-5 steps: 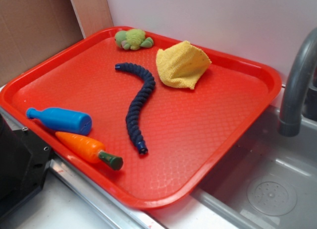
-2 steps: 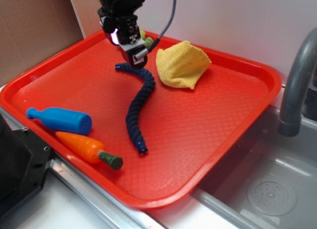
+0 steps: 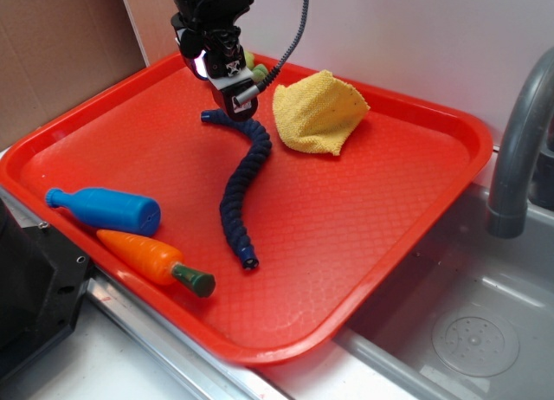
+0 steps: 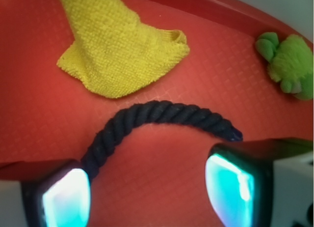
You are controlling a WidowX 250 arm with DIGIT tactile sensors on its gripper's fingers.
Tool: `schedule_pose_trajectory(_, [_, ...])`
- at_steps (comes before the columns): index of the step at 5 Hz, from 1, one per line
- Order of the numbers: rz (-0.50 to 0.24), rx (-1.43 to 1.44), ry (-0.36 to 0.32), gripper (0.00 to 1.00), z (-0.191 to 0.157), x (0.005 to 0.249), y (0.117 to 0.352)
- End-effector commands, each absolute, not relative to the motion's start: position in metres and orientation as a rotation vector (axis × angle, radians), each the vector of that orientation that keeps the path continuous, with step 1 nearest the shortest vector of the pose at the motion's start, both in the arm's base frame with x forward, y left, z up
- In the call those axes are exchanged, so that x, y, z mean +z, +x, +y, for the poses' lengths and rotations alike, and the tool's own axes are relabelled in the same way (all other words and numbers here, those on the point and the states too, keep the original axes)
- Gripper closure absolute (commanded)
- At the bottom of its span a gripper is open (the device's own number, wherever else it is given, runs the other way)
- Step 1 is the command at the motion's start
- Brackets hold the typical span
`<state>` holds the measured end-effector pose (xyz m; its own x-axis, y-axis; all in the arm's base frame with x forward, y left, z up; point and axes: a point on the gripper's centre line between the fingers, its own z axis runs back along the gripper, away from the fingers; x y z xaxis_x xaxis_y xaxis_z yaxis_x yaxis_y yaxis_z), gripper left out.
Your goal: Grab the yellow cloth.
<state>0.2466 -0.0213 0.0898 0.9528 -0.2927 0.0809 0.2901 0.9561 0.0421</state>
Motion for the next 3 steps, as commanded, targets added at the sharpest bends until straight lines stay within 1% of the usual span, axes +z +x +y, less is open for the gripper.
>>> schedule_pose_trajectory(1, [-0.222,-0.487,0.092,0.00,-0.055,0.092,0.284])
schedule_pose_trajectory(2, [-0.238,-0.582,0.072,0.00,-0.058,0.089,0.300])
schedule_pose_trajectory(3, [-0.260,-0.630,0.045,0.00,-0.060,0.083,0.320])
